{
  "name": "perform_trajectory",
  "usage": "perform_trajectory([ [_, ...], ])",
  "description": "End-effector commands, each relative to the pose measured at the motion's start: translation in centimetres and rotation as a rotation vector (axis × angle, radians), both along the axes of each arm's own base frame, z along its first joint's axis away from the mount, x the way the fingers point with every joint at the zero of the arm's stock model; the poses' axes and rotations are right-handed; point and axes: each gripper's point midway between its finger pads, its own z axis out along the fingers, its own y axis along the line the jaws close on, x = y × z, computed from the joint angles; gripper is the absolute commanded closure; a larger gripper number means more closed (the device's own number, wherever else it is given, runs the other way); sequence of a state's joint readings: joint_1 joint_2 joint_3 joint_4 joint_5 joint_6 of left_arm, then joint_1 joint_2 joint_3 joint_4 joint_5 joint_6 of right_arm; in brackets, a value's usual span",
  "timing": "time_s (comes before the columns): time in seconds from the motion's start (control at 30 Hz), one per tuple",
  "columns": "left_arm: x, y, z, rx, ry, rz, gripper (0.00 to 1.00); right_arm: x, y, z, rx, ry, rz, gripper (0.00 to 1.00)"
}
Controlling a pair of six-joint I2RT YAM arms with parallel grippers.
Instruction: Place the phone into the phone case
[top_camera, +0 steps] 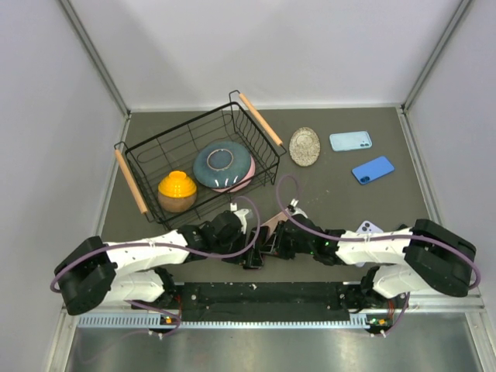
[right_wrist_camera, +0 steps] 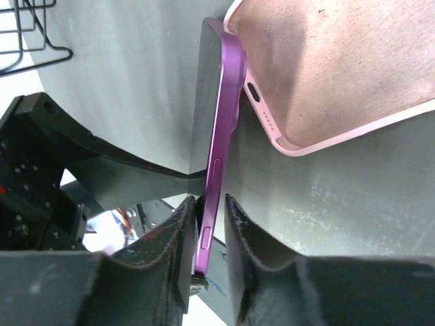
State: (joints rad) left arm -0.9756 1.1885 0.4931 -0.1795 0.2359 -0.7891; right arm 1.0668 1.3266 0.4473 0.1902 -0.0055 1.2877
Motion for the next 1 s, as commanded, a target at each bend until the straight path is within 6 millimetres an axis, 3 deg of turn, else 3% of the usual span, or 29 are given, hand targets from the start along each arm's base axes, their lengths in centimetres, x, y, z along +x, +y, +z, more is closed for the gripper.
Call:
perform_trajectory([
  [0.0,0.4,-1.2,1.9,-0.09,-0.037,-0.002,0.35,0.5,1.5,1.6,0.05,-0.035,0.006,0.82],
  [0.07,0.4,-1.1,2.1,-0.091,-0.039,-0.002,0.33,0.6,1.6,2.1,0.059,-0.053,0.014,0.95],
  [0.1,0.4,-1.1,2.1,-0.09,-0.042,-0.004,0.27,0.6,1.5,2.2,0.057,-0.059,0.016,0.99],
  [0.2,0.7,-1.1,2.7,-0.08,-0.058,-0.003,0.08,1.0,0.9,3.1,0.046,-0.098,-0.001,1.0],
  [0.3,1.0,-1.0,3.7,-0.072,-0.096,-0.026,0.01,1.7,-0.1,4.2,0.018,-0.15,-0.022,1.0],
  [0.37,1.0,-0.8,4.4,-0.063,-0.114,-0.041,0.01,2.2,-0.8,5.6,0.023,-0.199,-0.044,1.0],
  [0.47,1.9,-1.0,6.5,-0.064,-0.187,-0.069,0.02,2.7,-2.6,5.8,0.001,-0.22,-0.095,1.0],
  [0.5,2.3,-0.9,7.2,-0.046,-0.219,-0.076,0.02,3.1,-3.3,7.1,0.027,-0.243,-0.12,1.0],
  [0.57,3.1,-0.6,7.8,-0.017,-0.261,-0.078,0.05,3.3,-5.0,6.9,-0.006,-0.257,-0.153,1.0],
  [0.6,4.0,-0.2,8.1,0.021,-0.309,-0.07,0.05,3.6,-5.7,8.4,0.024,-0.289,-0.175,1.0],
  [0.63,4.5,-0.1,8.0,0.049,-0.328,-0.066,0.06,3.6,-6.8,8.1,-0.014,-0.301,-0.183,1.0],
  [0.7,6.3,0.5,8.8,0.123,-0.396,-0.039,0.08,3.8,-8.2,9.6,-0.012,-0.349,-0.199,1.0],
  [0.83,8.8,-0.1,8.9,0.221,-0.465,-0.052,0.13,4.3,-12.0,10.7,-0.113,-0.407,-0.27,1.0],
  [0.87,9.5,-0.6,9.4,0.225,-0.483,-0.051,0.15,4.0,-13.2,9.9,-0.169,-0.395,-0.275,1.0],
  [0.9,10.0,-0.8,8.5,0.265,-0.484,-0.074,0.15,4.1,-13.9,10.0,-0.189,-0.405,-0.3,1.0],
  [0.97,11.1,-1.4,8.6,0.291,-0.505,-0.078,0.16,3.8,-15.3,9.9,-0.21,-0.41,-0.319,1.0],
])
